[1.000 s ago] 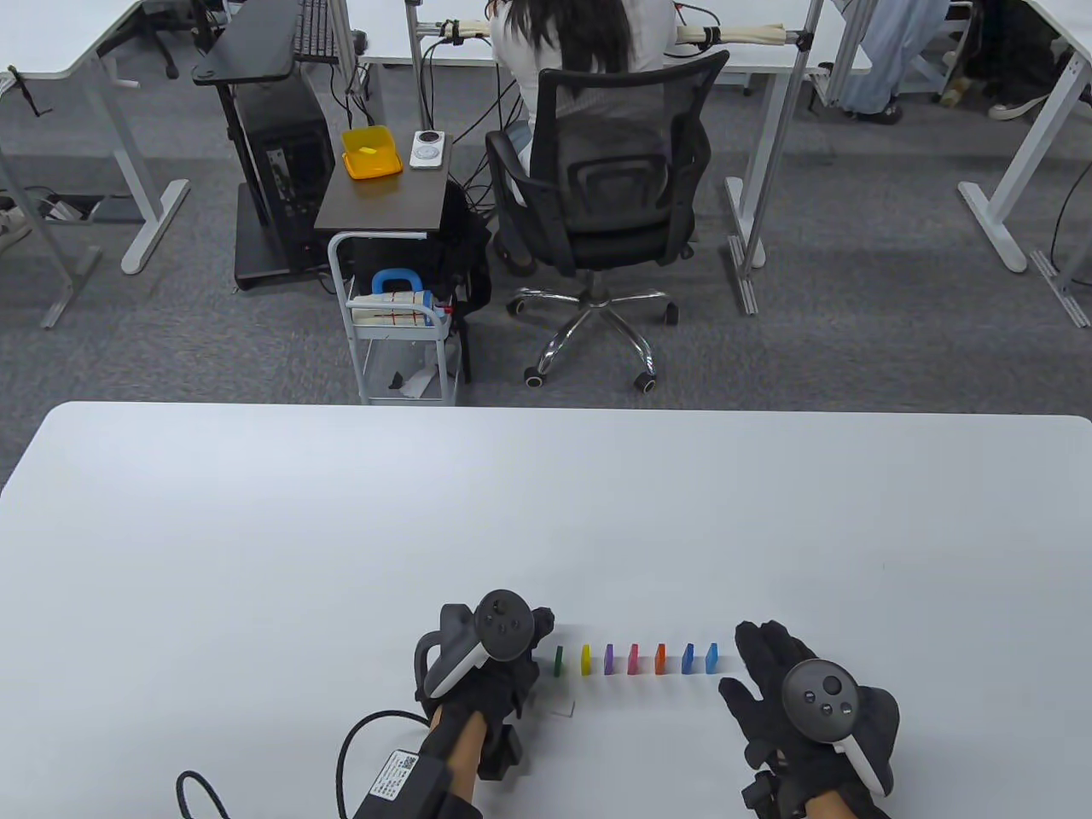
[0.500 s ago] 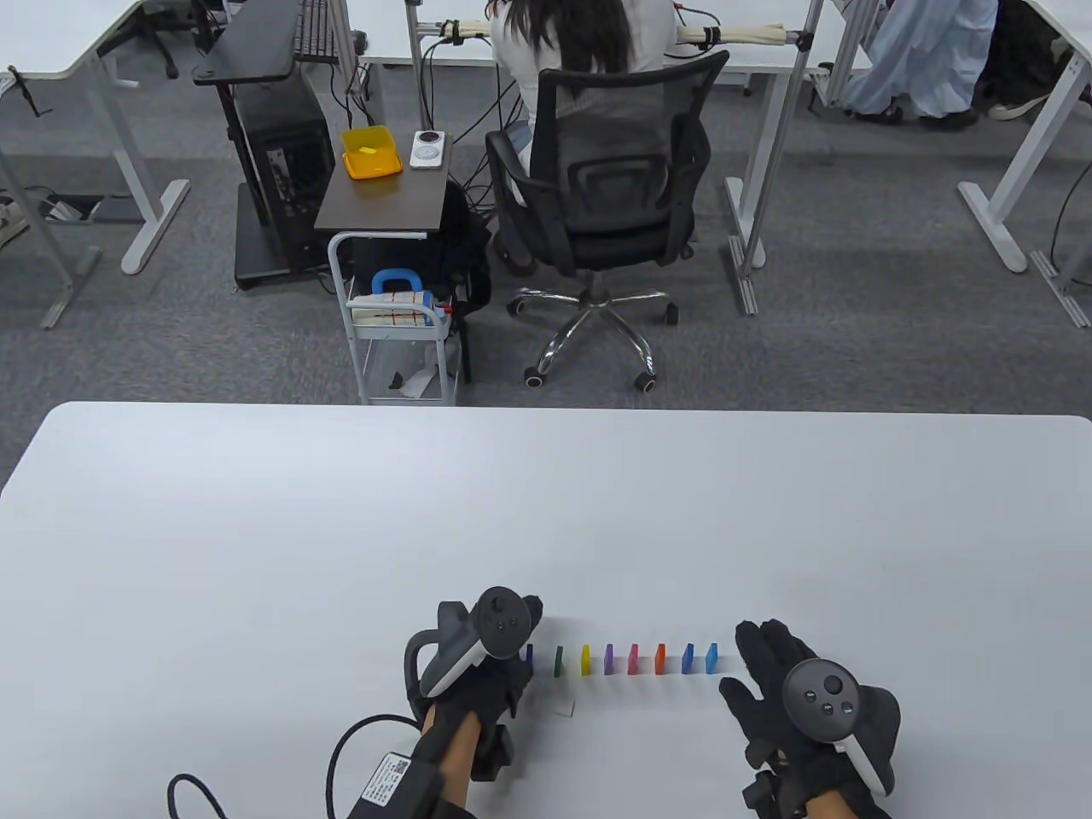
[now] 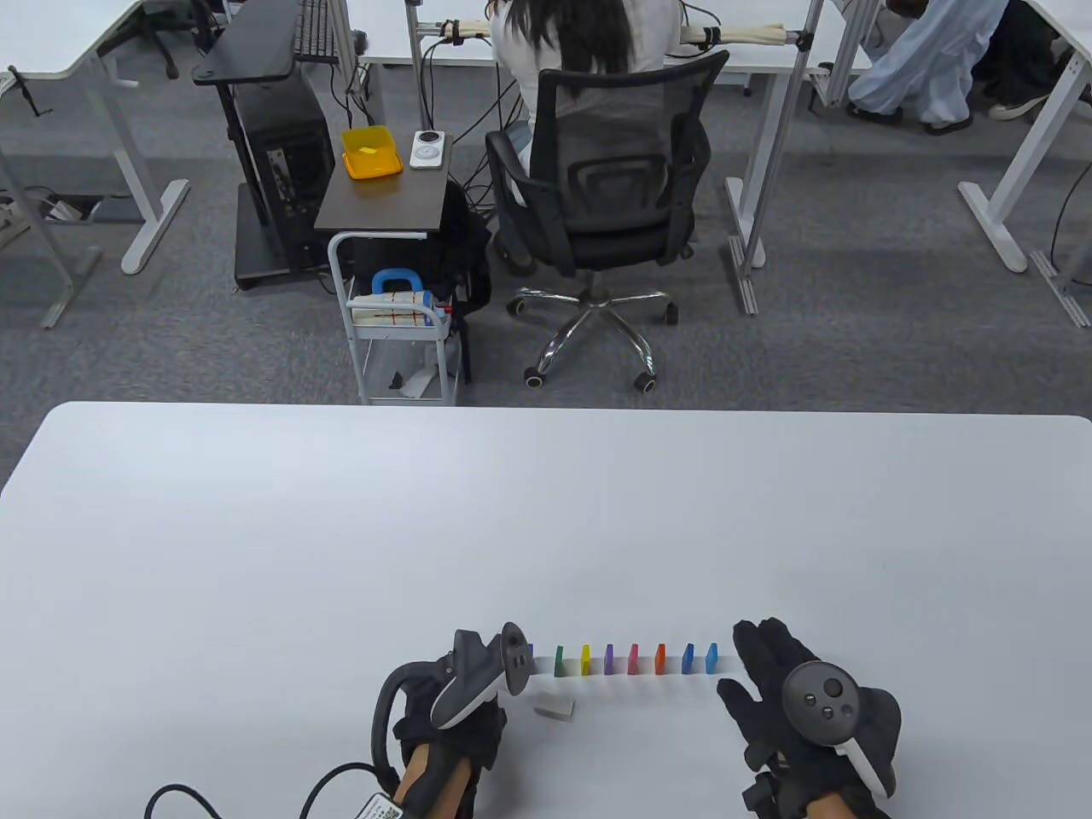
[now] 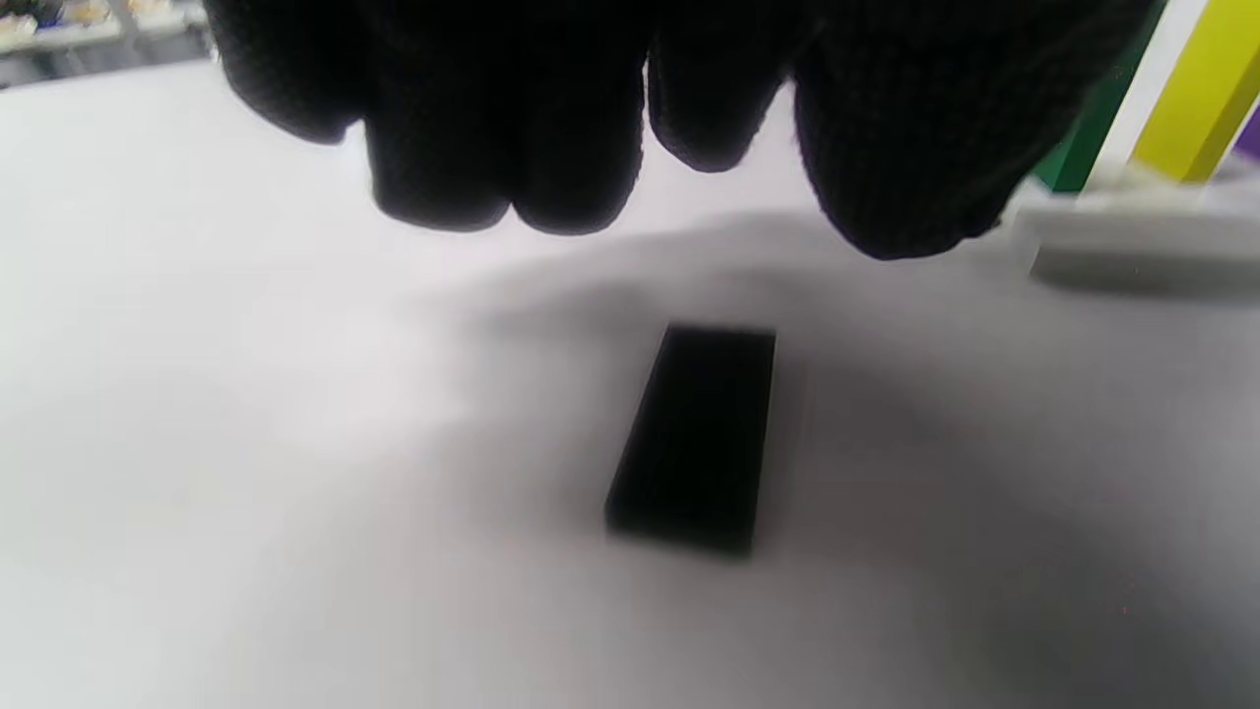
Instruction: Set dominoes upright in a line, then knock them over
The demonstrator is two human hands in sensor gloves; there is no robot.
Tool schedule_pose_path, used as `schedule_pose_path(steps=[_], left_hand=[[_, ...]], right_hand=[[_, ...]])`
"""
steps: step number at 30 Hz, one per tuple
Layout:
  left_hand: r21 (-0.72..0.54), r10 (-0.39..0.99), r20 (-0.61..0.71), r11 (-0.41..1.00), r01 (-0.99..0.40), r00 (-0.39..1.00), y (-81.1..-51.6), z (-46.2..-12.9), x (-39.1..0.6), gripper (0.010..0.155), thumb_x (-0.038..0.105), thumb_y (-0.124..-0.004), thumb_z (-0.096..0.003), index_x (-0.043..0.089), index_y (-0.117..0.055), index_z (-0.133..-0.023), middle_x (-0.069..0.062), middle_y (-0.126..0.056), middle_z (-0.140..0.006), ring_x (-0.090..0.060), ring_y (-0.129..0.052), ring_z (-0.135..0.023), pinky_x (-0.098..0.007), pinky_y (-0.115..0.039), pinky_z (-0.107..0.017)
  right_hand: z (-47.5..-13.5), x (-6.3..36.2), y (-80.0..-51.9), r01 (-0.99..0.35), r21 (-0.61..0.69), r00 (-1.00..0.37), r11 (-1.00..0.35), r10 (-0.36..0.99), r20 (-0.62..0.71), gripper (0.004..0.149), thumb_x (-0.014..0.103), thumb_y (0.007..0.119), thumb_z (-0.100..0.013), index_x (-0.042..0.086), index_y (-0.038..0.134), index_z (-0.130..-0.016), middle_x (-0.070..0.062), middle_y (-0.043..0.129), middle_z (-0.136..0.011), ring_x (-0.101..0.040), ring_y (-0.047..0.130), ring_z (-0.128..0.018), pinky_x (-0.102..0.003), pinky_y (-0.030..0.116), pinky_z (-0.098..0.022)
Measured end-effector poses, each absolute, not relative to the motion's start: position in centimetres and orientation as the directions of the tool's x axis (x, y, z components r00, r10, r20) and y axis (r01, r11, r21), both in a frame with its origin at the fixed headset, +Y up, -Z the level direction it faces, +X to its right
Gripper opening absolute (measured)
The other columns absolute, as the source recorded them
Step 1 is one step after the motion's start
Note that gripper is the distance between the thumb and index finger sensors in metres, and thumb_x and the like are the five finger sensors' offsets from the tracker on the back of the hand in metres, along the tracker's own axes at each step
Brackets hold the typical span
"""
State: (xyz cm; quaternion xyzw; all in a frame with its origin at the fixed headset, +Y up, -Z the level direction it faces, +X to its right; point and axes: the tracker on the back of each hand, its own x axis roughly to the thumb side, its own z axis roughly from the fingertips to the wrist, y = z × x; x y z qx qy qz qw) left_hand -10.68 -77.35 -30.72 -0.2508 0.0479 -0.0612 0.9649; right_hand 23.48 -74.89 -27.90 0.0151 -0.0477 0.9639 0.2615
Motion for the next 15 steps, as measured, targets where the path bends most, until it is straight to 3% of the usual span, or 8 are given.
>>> schedule_pose_path(steps=[3, 8, 15], left_hand=[[-0.573, -0.21, -0.052, 0.807, 0.143, 0.976, -78.4, -30.7, -10.3, 0.076, 0.054, -0.091, -0.0355, 0.029, -0.062, -0.102, -0.008, -0.086, -0.102, -0.036, -0.092, -0.091, -0.052, -0.076, -0.071], [-0.534, -0.347, -0.006, 0.794, 0.29, 0.938, -79.1, -30.6, -8.8, 0.081, 0.046, -0.095, -0.0335, 0.026, -0.058, -0.102, -0.006, -0.088, -0.097, -0.031, -0.096, -0.087, -0.049, -0.08, -0.07], [-0.487, -0.385, 0.017, 0.803, 0.344, 0.923, -79.6, -30.6, -7.9, 0.075, 0.036, -0.097, -0.0356, 0.023, -0.06, -0.099, -0.002, -0.094, -0.085, -0.025, -0.102, -0.077, -0.046, -0.083, -0.067]], right_hand=[[-28.0, 23.3, -75.1, -0.494, -0.071, -0.869, -0.867, 0.491, 0.054, 0.07, 0.044, 0.085, -0.04, 0.017, 0.067, -0.102, -0.021, 0.058, -0.107, -0.05, 0.069, -0.093, -0.067, 0.056, -0.068], [-27.8, 23.2, -75.0, -0.492, -0.075, -0.871, -0.868, 0.488, 0.062, 0.07, 0.044, 0.085, -0.04, 0.017, 0.067, -0.102, -0.021, 0.059, -0.107, -0.05, 0.069, -0.093, -0.067, 0.056, -0.068], [-27.9, 23.1, -75.2, -0.475, -0.064, -0.88, -0.877, 0.473, 0.046, 0.071, 0.043, 0.088, -0.039, 0.017, 0.068, -0.102, -0.021, 0.058, -0.108, -0.05, 0.068, -0.093, -0.067, 0.055, -0.068]])
